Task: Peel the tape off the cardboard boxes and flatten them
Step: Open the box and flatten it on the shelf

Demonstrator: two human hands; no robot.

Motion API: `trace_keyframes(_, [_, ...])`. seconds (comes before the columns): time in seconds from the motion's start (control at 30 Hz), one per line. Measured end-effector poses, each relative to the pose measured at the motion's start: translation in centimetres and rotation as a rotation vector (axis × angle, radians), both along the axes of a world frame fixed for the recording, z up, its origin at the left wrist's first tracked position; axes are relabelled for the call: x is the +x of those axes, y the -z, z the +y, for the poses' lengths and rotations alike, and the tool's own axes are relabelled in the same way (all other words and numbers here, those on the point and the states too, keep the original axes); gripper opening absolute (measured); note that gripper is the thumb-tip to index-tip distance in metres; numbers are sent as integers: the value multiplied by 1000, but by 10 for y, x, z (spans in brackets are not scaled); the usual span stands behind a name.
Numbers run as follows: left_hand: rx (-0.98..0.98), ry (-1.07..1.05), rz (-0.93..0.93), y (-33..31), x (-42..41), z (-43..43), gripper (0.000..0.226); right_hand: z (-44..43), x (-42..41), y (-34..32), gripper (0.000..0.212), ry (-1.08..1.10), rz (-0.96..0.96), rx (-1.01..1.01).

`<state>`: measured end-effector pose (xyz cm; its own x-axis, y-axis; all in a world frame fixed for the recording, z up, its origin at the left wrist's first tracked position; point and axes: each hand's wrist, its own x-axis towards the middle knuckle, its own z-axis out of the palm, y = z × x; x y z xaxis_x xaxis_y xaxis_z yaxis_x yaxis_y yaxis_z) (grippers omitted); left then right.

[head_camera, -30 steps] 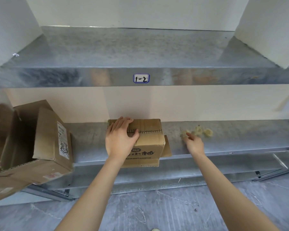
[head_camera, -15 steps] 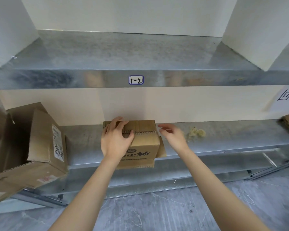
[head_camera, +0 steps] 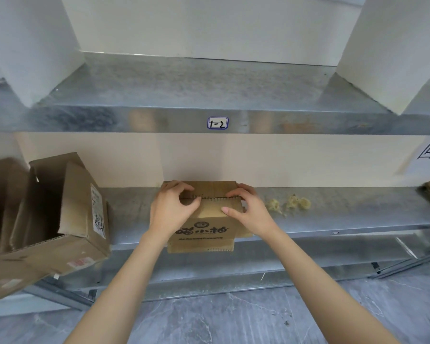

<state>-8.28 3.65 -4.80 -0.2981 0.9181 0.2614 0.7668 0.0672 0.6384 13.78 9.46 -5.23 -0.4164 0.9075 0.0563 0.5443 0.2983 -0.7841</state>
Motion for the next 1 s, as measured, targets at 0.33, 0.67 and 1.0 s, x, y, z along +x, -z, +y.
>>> trace_keyframes(0.33, [-92, 72, 95, 2, -31, -37, 74, -6, -4, -11, 44, 19, -9, -40])
trace_keyframes(0.67, [-87, 98, 58, -14, -24, -47, 56, -7, -7, -25, 58, -25, -106, 31])
trace_keyframes(1.0, [22, 25, -330, -19, -12, -47, 40, -20, -7, -18, 49, 62, -33, 128])
